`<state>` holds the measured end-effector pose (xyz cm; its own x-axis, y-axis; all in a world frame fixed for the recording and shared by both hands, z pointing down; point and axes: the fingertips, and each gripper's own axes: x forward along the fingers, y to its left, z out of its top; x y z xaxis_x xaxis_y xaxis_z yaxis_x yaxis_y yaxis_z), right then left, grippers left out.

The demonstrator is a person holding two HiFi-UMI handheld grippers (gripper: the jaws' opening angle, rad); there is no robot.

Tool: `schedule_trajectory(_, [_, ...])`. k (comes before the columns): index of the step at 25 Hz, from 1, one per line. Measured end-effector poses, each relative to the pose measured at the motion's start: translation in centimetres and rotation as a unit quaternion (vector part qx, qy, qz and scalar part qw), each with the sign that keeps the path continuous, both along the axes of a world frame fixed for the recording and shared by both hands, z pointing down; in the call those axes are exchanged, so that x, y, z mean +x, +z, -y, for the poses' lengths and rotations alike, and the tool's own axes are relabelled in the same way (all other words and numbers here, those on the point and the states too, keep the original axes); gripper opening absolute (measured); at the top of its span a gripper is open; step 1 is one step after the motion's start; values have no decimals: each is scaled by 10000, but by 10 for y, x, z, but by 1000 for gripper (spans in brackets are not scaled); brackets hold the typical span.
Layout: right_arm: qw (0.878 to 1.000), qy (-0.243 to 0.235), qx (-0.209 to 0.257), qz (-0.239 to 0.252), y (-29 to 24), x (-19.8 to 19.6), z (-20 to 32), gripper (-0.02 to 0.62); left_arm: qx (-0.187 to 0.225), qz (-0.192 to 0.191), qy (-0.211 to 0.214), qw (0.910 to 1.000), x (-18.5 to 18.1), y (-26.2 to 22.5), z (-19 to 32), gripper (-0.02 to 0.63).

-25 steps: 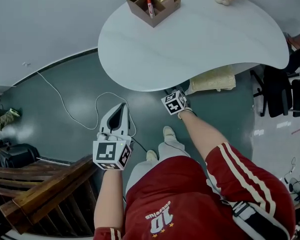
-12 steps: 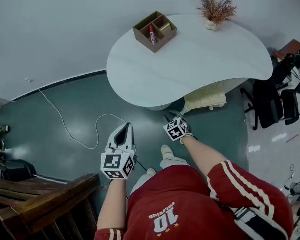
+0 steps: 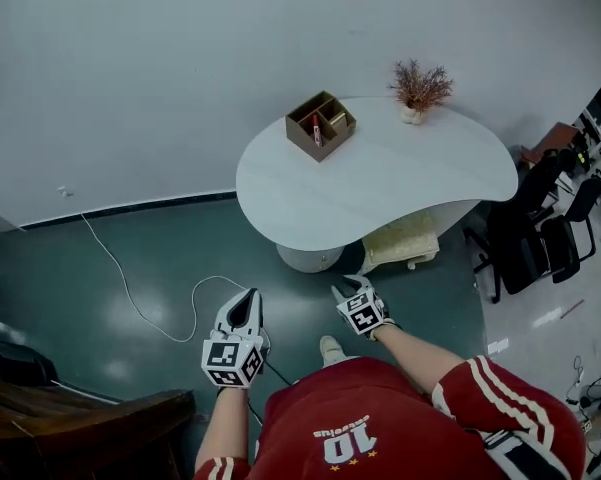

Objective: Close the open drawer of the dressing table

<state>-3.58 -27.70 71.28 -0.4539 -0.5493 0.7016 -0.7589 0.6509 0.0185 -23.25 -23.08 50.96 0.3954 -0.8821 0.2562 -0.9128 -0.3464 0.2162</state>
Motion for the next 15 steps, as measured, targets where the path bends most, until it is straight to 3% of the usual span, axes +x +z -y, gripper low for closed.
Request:
schedule_trajectory(8, [9942,-227,758,732,-114,-34,-36,124,264,-95,-1,9996,-38,-34,-41,3])
schedule_trajectory(15, [9789,58,1493,1397,-228,-29,-64,124,468,-149,-9,9988,-60,-70,-83,3])
